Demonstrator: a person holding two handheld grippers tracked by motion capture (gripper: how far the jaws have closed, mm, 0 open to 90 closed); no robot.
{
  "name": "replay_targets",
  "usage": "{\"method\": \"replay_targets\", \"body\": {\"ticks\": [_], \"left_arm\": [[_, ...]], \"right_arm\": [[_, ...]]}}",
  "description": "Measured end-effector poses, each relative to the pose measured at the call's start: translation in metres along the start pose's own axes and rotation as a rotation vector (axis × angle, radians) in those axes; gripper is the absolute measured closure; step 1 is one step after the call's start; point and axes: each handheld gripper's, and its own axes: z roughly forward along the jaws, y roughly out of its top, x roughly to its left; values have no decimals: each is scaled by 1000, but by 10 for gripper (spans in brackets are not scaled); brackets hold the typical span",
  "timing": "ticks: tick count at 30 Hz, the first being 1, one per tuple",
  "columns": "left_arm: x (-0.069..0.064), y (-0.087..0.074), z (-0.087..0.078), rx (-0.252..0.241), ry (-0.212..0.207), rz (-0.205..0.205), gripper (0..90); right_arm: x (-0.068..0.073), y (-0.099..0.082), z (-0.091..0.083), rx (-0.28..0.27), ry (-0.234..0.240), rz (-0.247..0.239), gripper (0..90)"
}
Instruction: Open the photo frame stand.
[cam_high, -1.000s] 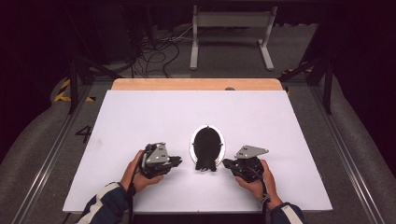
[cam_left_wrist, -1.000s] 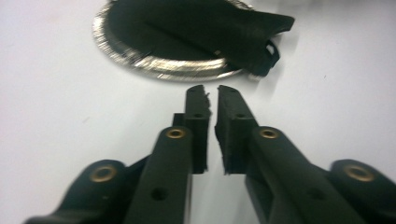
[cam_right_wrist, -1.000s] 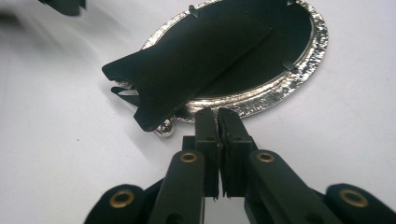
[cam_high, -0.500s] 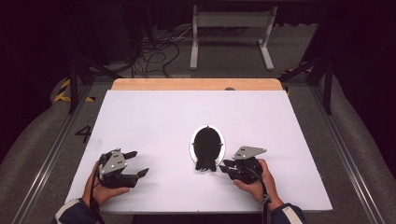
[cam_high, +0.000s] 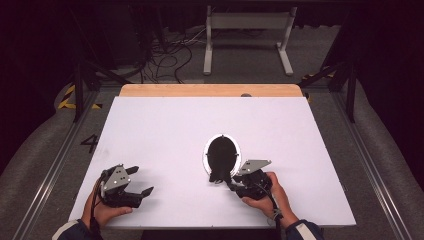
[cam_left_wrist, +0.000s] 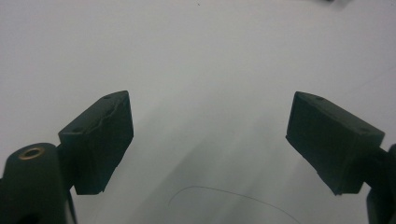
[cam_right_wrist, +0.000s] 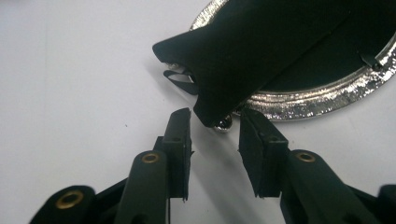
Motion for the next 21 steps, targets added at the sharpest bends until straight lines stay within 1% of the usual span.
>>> {"method": "replay_targets", "body": {"ticks": [1, 5, 12, 14, 21], "left_arm": [[0, 0, 0, 6, 3, 2, 152], [-1, 1, 1, 4, -2, 5, 152], [0, 0, 2, 1, -13, 1, 151], [-1, 1, 2, 5, -12, 4, 151], [-2, 1, 4, 10, -17, 9, 146]], "right_arm": [[0, 0, 0, 4, -4, 2, 633], [-1, 0, 1, 19, -17, 5, 627], [2, 5, 7, 40, -10, -4, 613], [1, 6, 8, 43, -6, 6, 612], [-2, 9, 10, 47, -5, 17, 614]]}}
